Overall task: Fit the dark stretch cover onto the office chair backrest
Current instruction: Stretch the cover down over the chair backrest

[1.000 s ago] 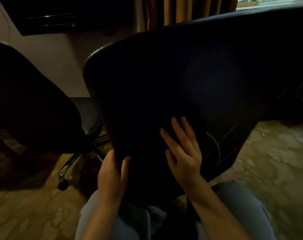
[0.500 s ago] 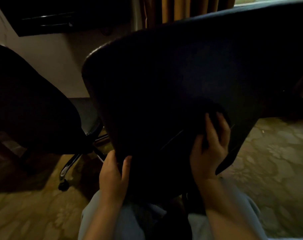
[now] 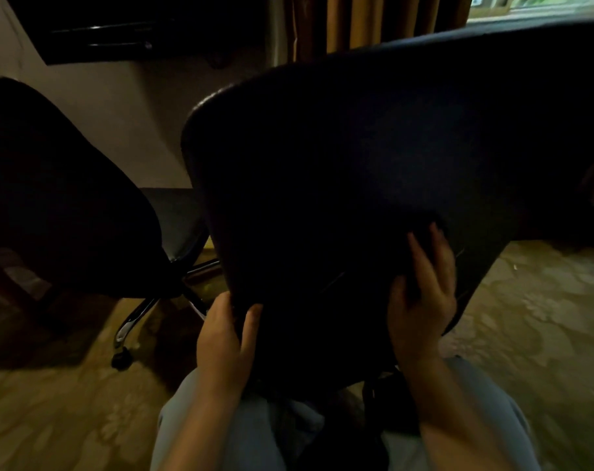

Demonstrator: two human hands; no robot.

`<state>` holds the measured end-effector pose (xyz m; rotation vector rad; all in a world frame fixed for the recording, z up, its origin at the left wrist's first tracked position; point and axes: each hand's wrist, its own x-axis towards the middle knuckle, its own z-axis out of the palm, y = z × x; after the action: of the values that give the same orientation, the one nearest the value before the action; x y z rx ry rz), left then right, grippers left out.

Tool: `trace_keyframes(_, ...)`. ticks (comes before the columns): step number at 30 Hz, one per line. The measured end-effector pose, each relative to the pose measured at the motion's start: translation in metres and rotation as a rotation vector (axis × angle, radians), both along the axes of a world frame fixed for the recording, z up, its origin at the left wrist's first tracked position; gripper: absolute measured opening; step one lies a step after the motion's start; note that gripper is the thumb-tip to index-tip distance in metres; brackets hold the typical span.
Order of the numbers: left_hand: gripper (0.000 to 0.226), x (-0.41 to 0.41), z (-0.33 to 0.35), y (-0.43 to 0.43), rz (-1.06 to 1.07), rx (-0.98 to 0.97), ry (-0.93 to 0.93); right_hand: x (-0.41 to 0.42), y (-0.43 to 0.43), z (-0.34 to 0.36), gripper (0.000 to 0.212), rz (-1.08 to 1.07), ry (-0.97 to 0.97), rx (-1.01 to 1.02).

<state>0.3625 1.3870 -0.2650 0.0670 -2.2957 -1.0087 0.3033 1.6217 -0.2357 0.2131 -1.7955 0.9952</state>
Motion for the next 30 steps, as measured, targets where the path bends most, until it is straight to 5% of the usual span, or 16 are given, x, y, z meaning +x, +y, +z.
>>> trace_keyframes(5, 0.035, -0.001, -0.002, 0.001, -0.009, -0.004, -0.005, -0.004, 0.0, 0.005, 0.044, -0.088, -0.034, -0.194)
trace_keyframes(15, 0.032, 0.003, 0.003, 0.001, 0.008, -0.015, -0.009, 0.023, -0.054, -0.01, 0.035, 0.221, 0.124, 0.41)
trace_keyframes(25, 0.028, 0.002, 0.005, 0.006, 0.0, -0.007, -0.003, -0.001, 0.007, 0.006, 0.037, -0.122, -0.066, -0.234)
trace_keyframes(30, 0.028, 0.002, 0.003, 0.003, 0.003, -0.026, 0.002, 0.011, -0.023, -0.001, 0.033, -0.072, -0.013, -0.066)
